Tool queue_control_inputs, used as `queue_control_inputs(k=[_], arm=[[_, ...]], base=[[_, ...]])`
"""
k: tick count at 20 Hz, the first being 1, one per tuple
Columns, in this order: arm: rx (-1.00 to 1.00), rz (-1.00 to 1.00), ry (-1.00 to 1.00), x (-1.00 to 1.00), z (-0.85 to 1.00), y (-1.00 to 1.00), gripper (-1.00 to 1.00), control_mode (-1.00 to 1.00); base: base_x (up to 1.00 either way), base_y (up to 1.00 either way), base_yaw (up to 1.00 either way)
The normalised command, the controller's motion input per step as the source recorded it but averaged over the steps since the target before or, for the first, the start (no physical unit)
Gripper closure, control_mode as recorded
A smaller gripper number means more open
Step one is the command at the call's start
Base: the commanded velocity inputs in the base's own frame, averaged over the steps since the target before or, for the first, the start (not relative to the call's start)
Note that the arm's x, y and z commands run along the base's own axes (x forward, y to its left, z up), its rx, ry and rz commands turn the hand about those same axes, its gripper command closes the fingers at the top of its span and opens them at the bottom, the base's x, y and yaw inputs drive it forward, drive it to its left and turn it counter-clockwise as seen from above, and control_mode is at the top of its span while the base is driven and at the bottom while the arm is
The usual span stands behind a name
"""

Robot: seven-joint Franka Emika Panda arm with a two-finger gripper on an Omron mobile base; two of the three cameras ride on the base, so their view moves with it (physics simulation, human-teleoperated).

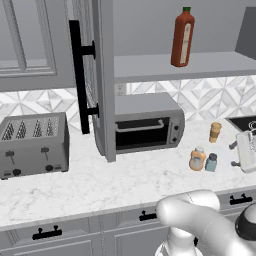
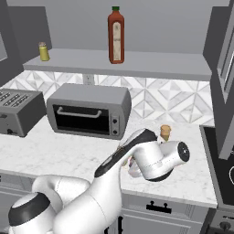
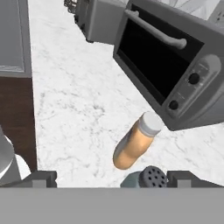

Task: Put the shaker and condiment bottle from the counter next to their counterparts in the cabinet.

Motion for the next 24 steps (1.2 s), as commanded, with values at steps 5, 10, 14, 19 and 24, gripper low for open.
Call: queue_control_inputs(k=[5,10,14,19,24], arm=[[0.09,0.13,-0.04,0.01,-0.37,-0.21,-1.00,-1.00],[0.16,0.00,0.00,0.18,-0.18,0.00,-1.00,-1.00],[0.14,0.00,0.00,0.28,-0.03,0.00,-1.00,-1.00],[0.07,0.00,0.02,0.30,-0.37,0.00,-1.00,-1.00],[0.06,0.00,0.05,0.21,-0.13,0.00,-1.00,-1.00]], base=[[0.00,0.00,0.00],[0.00,0.00,0.00],[0.00,0.00,0.00],[0.00,0.00,0.00],[0.00,0.00,0.00]])
